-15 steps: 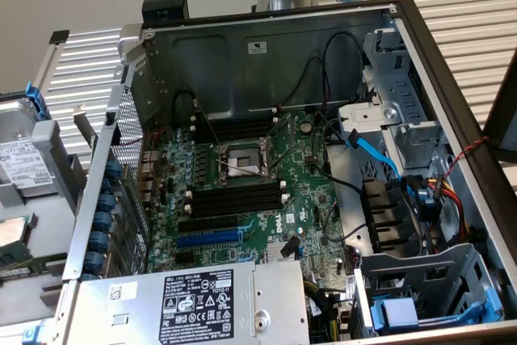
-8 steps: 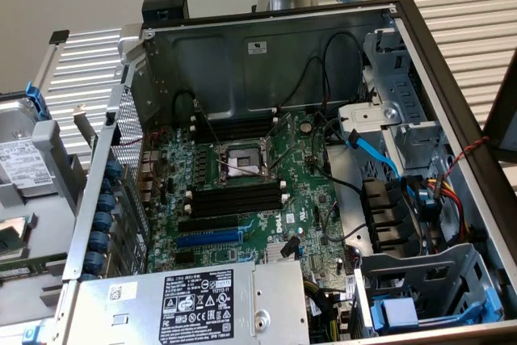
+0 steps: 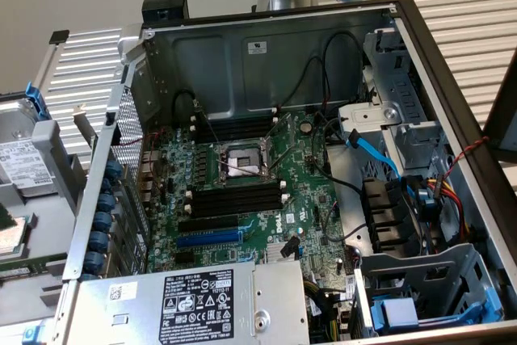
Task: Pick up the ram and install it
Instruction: 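Pick up the ram and move it above insertion slot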
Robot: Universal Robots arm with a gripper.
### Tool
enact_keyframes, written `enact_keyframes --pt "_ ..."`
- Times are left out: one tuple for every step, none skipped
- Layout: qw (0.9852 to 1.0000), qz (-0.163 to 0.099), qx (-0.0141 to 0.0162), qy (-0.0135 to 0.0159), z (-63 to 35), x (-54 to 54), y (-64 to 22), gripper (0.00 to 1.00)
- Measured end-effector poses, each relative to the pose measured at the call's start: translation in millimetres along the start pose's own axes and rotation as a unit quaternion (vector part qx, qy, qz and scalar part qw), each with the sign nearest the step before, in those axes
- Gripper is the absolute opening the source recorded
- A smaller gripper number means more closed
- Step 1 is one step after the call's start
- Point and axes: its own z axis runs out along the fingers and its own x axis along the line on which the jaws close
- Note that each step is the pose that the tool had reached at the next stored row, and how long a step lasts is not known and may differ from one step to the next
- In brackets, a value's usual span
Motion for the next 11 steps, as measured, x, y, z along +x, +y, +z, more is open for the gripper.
enact_keyframes --pt "1.0000 0.000 0.0001 0.0000 -3.1 0.2 -0.7 0.12" --pt "1.0000 0.001 -0.0002 0.0003 -6.4 0.4 -1.4 0.12" --pt "1.0000 0.001 0.0000 0.0003 -9.1 0.7 -2.3 0.12" --pt "1.0000 0.001 -0.0002 0.0005 -12.1 0.9 -3.1 0.12" --pt "1.0000 0.002 -0.0002 0.0006 -14.7 1.1 -3.9 0.12" --pt "1.0000 0.002 -0.0002 0.0007 -17.3 1.3 -4.7 0.12" --pt "1.0000 0.003 -0.0002 0.0008 -19.9 1.6 -5.6 0.12" --pt "1.0000 0.003 -0.0005 0.0011 -22.9 1.7 -6.4 0.12" --pt "1.0000 0.003 -0.0002 0.0011 -25.1 2.0 -7.5 0.12" --pt "1.0000 0.003 -0.0004 0.0012 -27.7 2.2 -8.5 0.12" --pt "1.0000 0.004 -0.0004 0.0013 -30.1 2.4 -9.8 0.12"
